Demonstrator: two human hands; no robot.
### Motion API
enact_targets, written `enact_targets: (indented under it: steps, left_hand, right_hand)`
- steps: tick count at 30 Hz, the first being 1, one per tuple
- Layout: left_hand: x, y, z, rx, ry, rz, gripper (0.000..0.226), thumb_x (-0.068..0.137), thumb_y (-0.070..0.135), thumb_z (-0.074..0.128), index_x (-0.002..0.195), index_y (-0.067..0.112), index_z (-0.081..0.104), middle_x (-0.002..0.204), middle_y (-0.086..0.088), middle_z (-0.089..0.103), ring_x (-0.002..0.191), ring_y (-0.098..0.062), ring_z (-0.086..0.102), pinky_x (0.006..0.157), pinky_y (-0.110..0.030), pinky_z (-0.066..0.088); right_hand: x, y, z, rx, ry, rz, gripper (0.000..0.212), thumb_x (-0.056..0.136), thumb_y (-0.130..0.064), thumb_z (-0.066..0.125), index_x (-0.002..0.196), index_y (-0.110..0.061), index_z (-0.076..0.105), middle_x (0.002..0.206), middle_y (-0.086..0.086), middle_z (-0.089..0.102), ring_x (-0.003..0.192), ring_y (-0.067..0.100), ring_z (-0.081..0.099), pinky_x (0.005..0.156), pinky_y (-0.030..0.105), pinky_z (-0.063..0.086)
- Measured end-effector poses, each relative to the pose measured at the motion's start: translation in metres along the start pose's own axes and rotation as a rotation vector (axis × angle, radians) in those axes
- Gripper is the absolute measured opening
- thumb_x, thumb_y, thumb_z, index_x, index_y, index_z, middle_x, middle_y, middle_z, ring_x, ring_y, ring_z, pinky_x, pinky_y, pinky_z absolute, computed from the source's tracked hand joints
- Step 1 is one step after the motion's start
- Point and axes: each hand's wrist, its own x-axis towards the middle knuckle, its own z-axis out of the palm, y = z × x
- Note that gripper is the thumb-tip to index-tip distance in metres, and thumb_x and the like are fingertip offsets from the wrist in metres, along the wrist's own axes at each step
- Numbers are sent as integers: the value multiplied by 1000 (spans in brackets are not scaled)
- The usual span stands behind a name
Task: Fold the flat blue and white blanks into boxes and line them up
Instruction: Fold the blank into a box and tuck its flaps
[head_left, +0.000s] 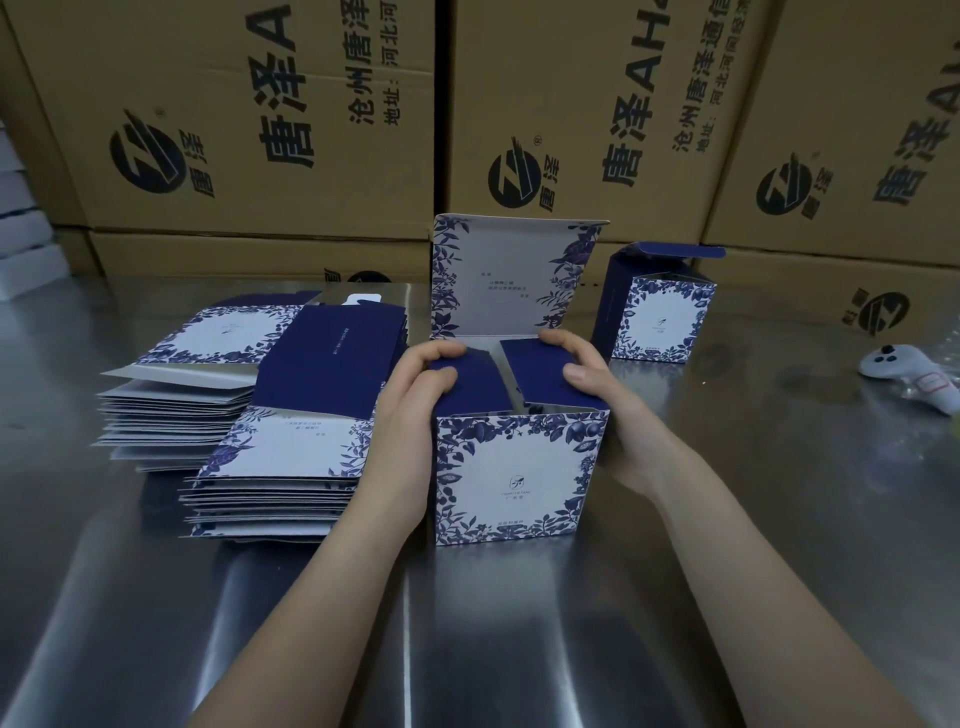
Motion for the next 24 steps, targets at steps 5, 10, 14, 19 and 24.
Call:
enact_targets:
  steps: [5, 10, 14, 19, 24]
  left_hand:
    - [-2, 3, 0, 4, -26, -9, 15, 81, 19, 58, 81, 33, 64, 94, -1, 62, 81, -17, 62, 66, -29, 48]
    - [0, 2, 1, 67, -3, 19, 17, 68, 18, 49, 73, 33, 56, 80, 10, 52, 85, -21, 45, 77, -40, 34]
    - [0, 0, 0, 57, -7, 17, 16, 69, 20, 50, 75, 33, 58, 84, 6, 53, 84, -21, 48, 75, -39, 36]
    - [-1, -2, -2, -9, -39, -14, 13, 76, 27, 58, 84, 33, 66, 92, 5, 66, 84, -15, 65, 68, -28, 51]
    - [0, 0, -1, 12, -12, -15, 18, 70, 20, 53, 78, 34, 62, 93, 0, 58, 87, -22, 57, 74, -38, 44]
  right_hand:
    - [1, -1, 1, 24, 9, 4, 40, 67, -33, 66, 107, -37, 61, 100, -8, 71, 84, 21, 68, 68, 29, 55]
    - [4, -1, 3, 12, 95, -36, 28, 66, -12, 49, 85, -29, 58, 86, -4, 65, 74, 21, 60, 62, 29, 46]
    - [3, 0, 4, -10, 85, -47, 25, 69, -14, 50, 87, -30, 58, 87, -6, 66, 75, 20, 61, 62, 28, 47]
    - [1, 3, 0, -27, 45, -11, 40, 71, -37, 64, 111, -39, 61, 105, -9, 70, 89, 19, 67, 77, 31, 54]
    - [2, 1, 3, -10, 88, -22, 28, 73, -22, 56, 99, -32, 60, 92, -9, 70, 79, 19, 65, 71, 33, 49]
